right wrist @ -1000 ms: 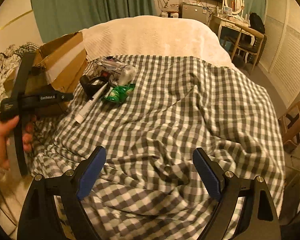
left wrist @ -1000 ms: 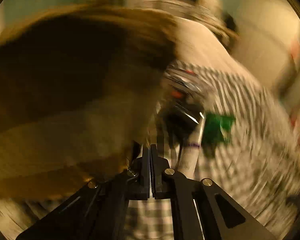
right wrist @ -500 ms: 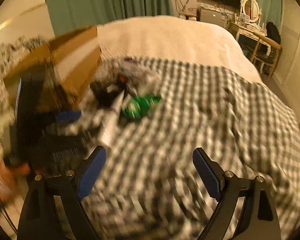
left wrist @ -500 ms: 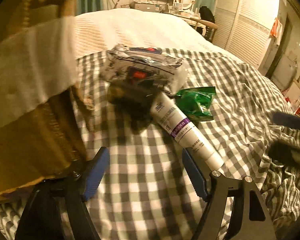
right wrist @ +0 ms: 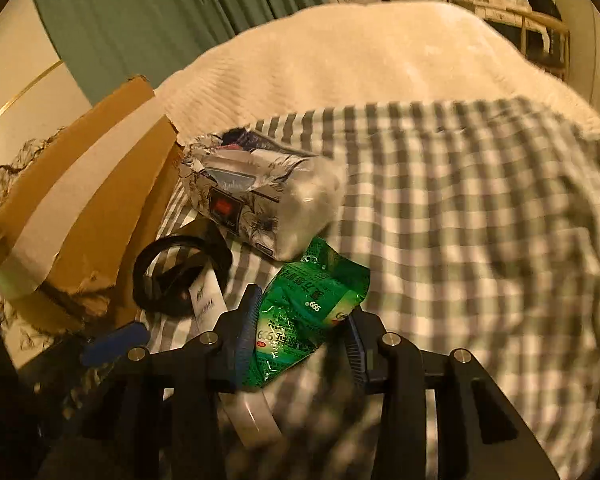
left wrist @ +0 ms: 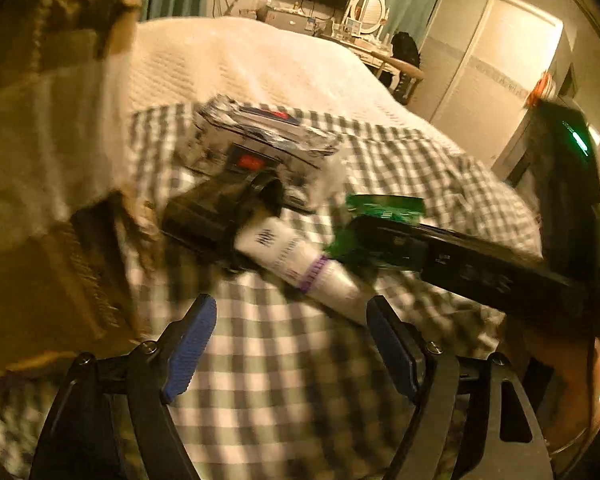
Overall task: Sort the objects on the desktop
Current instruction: 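Grasp the green snack packet with the right tool while the left tool grasps the white tube, then carry the white tube in the left tool while the right tool carries the green packet into the box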
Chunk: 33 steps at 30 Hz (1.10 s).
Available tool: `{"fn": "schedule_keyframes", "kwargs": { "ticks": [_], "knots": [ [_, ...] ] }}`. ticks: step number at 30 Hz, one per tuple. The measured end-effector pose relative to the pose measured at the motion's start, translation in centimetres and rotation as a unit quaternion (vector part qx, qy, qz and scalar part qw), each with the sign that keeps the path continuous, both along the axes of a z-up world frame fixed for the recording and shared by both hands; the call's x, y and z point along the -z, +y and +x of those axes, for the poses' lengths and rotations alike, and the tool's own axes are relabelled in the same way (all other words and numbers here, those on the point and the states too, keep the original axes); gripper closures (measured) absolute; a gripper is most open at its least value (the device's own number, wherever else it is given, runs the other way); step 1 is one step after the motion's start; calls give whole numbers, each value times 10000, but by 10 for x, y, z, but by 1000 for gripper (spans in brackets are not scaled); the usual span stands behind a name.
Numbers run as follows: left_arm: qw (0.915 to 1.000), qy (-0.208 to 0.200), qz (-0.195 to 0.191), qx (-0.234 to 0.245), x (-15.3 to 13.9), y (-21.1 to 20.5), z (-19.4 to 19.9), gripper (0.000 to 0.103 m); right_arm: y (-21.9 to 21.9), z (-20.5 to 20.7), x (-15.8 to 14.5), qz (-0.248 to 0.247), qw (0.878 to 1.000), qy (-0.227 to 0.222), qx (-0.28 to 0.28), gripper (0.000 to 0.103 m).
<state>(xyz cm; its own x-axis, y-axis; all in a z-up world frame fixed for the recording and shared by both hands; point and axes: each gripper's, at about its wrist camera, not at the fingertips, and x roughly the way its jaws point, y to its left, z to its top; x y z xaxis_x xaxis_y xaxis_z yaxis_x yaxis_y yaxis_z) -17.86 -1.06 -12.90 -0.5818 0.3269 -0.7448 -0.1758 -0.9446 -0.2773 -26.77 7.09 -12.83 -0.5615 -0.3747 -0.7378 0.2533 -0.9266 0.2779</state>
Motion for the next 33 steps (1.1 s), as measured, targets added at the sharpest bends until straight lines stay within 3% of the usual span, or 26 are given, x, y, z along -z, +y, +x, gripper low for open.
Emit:
{"fn": "schedule_keyframes", "kwargs": {
  "ticks": [1, 4, 7, 9, 10, 14, 16, 19, 22, 25, 33],
  "knots": [
    [10000, 33, 28, -49, -1, -1, 8, 23, 13, 10, -5, 23, 9997, 210, 146, 65],
    [9993, 117, -336, -95, -4, 18, 2, 23, 42, 10, -2, 173, 9981, 278, 528, 65],
    [9979, -201, -562, -246, 3, 34, -14, 24, 63, 10, 6, 48, 9965, 175, 813, 65],
    [9954, -563, -535, -561, 19, 36, -29, 48, 70, 10, 12, -103, 9956, 62, 926, 65],
    [9936, -537, -623, -769, 22, 34, -30, 64, 71, 10, 12, -56, 9957, 60, 919, 65],
    [9943, -410, -603, -779, 11, 27, -17, 81, 57, 31, -9, 432, 9972, 226, 569, 65],
    [9948, -318, -653, -716, 5, 30, -10, 83, 50, 43, -21, 484, 9972, 318, 469, 65],
    [9970, -201, -376, -648, -17, 16, 15, 83, 44, 58, -40, 473, 9973, 352, 447, 65],
    [9961, -115, -611, -625, -38, 2, 33, 83, 37, 76, -61, 486, 9973, 453, 323, 65],
    [9972, -55, -563, -495, -56, -13, 46, 83, 26, 101, -83, 493, 9973, 481, 237, 65],
    [9971, 623, -335, -284, -129, -51, 84, 83, -8, 155, -127, 551, 9969, 488, 293, 65]
  ]
}}
